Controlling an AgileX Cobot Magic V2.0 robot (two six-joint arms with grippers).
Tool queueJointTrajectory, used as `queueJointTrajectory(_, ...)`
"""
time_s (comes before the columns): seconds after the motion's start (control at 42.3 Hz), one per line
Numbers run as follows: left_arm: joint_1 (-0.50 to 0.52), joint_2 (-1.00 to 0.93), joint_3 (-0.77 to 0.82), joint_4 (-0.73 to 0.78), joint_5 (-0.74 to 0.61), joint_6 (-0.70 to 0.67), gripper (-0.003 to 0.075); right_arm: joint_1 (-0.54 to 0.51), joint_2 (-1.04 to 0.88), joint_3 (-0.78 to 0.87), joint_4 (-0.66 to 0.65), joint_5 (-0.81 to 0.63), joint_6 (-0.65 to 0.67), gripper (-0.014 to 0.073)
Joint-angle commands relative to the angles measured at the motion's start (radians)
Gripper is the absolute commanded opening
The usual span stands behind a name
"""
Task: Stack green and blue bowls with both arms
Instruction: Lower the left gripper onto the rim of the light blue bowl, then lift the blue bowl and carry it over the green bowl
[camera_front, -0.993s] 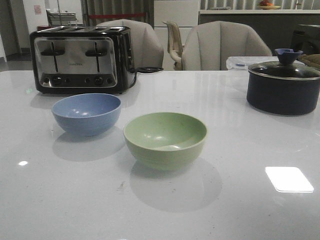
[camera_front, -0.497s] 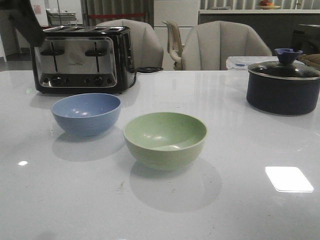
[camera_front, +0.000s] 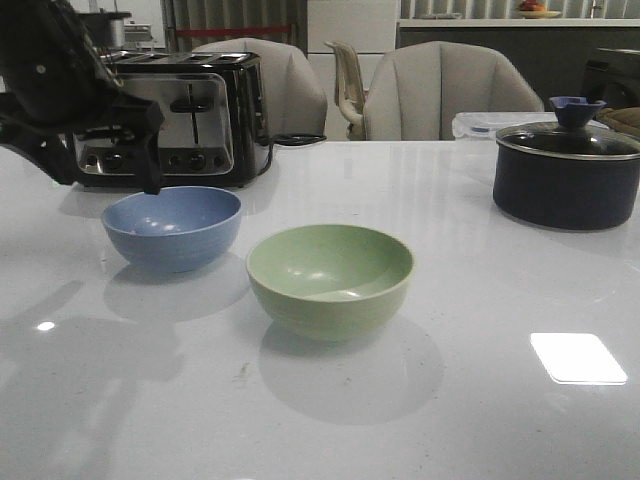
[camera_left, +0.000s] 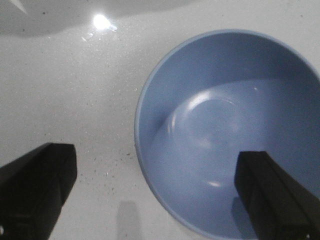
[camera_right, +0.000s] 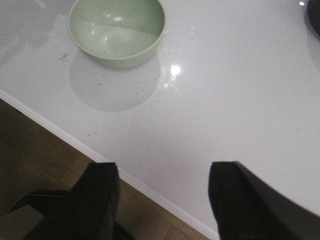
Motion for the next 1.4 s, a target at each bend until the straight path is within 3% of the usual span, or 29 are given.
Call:
queueJointTrajectory(0.0,0.003,-0.001,-0.055,-0.01,-0.071,0.002,0.0677,-0.001,-0.005,-0.028,-0.002,-0.06,-0.009,0.0504)
queueJointTrajectory(0.166,0.003,0.048,-0.057,-0.01,-0.121,0.002,0.0561,-0.001,-0.005,-0.028,-0.002,-0.06,-0.009,0.0504)
queueJointTrajectory(0.402,0.003,0.059,-0.057,-0.014,-0.12,0.002,0.0286,-0.001,-0.005,-0.028,-0.002,-0.06,-0.009,0.0504)
queueJointTrajectory(0.615,0.003,0.059,-0.061,-0.014,-0.099,0.002,0.0106,-0.001,-0.005,-0.028,-0.002,-0.06,-0.009,0.0504)
queueJointTrajectory(1.112,-0.002,0.005,-0.302,-0.062,0.203,0.003,0.0101,-0.001,-0.005,-0.028,-0.002,-0.06,-0.009,0.0504)
queueJointTrajectory(1.372,-0.114,-0.092,-0.312,-0.08,0.243,0.062,0.0101,-0.001,-0.005,-0.028,-0.002,-0.06,-0.009,0.0504)
